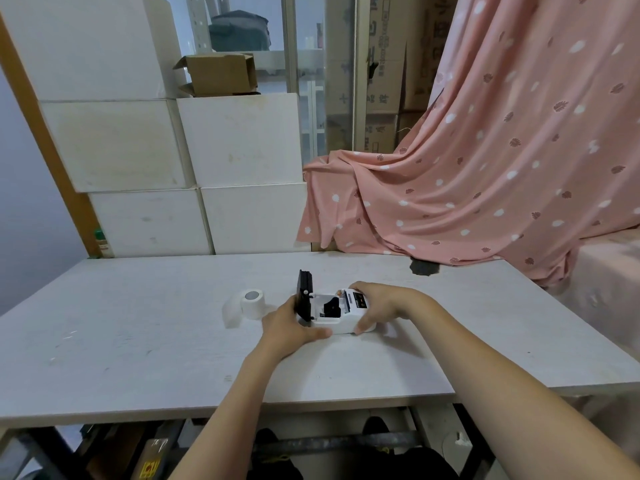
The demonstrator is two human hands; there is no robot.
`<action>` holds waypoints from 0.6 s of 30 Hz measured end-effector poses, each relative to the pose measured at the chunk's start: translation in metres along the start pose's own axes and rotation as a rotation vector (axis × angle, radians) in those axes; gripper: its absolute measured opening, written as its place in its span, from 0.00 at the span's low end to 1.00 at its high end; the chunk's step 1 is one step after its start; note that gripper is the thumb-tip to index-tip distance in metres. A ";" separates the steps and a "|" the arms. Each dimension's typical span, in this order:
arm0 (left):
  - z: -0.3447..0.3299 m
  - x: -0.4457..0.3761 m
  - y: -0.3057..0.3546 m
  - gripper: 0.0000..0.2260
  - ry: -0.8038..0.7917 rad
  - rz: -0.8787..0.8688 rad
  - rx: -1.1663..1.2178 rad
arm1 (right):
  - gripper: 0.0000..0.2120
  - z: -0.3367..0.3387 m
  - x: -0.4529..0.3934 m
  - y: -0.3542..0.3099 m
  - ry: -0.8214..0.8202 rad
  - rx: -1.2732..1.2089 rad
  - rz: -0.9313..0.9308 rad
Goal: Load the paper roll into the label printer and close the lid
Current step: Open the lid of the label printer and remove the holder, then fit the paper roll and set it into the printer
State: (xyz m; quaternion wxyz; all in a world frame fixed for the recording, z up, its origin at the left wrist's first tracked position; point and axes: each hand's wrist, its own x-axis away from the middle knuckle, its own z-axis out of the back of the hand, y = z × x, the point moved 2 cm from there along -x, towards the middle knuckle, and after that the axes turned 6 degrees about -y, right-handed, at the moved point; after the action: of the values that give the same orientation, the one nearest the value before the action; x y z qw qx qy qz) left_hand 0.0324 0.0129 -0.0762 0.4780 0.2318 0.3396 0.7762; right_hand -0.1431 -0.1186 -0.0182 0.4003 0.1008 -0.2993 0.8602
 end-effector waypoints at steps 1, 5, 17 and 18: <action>0.000 0.001 0.001 0.39 0.007 -0.001 0.000 | 0.40 0.001 -0.001 -0.002 -0.001 0.021 -0.009; 0.008 0.007 0.001 0.34 -0.054 -0.048 -0.034 | 0.44 0.006 0.001 -0.007 -0.041 0.100 -0.036; 0.124 0.016 -0.027 0.12 0.309 -0.035 -0.130 | 0.30 0.049 0.025 -0.182 0.348 0.160 0.324; 0.129 0.014 -0.034 0.13 0.300 -0.006 -0.134 | 0.29 0.036 0.017 -0.198 0.338 0.182 0.345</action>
State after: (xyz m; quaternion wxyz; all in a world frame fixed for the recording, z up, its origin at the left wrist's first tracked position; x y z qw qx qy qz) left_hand 0.1341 0.0750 -0.0158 0.4385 0.0798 0.3552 0.8217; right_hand -0.0084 -0.0306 0.1038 0.2812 -0.0615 -0.1623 0.9438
